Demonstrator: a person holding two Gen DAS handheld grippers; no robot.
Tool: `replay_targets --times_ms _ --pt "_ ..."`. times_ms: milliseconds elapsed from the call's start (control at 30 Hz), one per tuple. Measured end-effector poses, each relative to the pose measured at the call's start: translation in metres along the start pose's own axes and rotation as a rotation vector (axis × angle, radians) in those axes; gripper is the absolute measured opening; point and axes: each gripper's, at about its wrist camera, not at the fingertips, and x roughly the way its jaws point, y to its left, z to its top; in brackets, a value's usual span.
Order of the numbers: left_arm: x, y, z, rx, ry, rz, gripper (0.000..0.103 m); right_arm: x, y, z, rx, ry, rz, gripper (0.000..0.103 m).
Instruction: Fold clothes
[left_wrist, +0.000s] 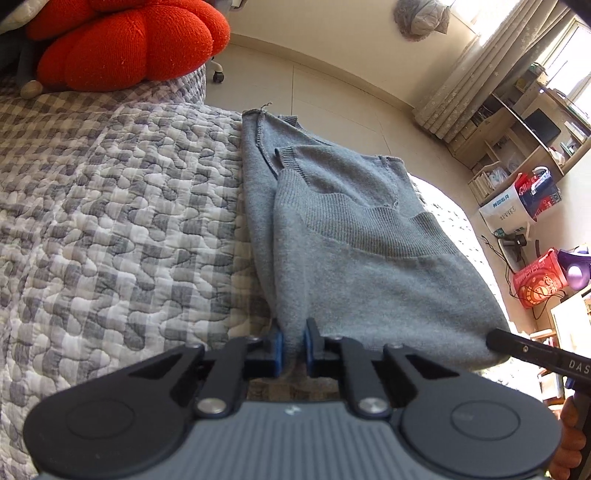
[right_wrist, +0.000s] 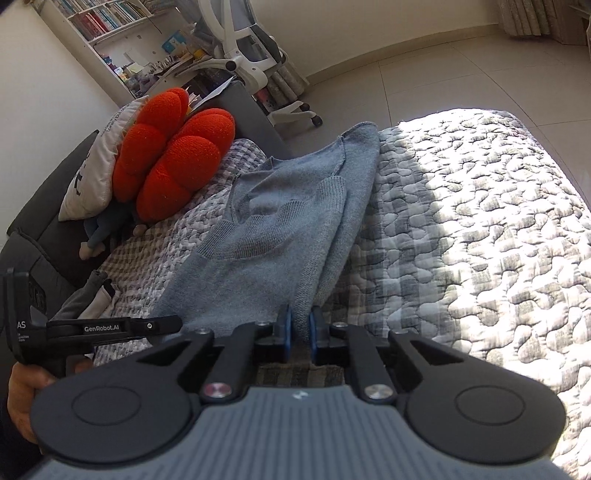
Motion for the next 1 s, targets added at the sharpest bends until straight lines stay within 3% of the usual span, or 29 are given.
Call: replay_targets --times_ms 167,367,567,767,933,1000 --pt "-0.018 0.003 -0.033 0.032 0.027 -0.044 0.011 -0.021 -0.006 -0.039 -0.028 0.058 0.021 0.012" --pt "-0.004 0.013 -0.047 0.029 0.095 -0.021 0.011 -0.001 -0.014 -0.054 -0.031 0.160 -0.010 0.013" --pt "-0.010 0.014 -0.042 0.016 0.068 -0.053 0.011 -0.011 -0.009 -0.044 -0.037 0.110 0.034 0.013" --pt "-0.006 0.014 -0.045 0.041 0.097 -0.043 0.013 0.003 -0.013 -0.050 -0.063 0.182 -0.006 0.018" --pt "-0.007 0.010 -0.045 0.074 0.066 0.012 0.016 -0.005 -0.015 -0.048 -0.057 0.161 -0.004 0.018" --pt "-0.013 0.013 -0.040 0.068 0.031 0.030 0.016 -0.010 -0.010 -0.047 -0.094 0.127 -0.056 0.018"
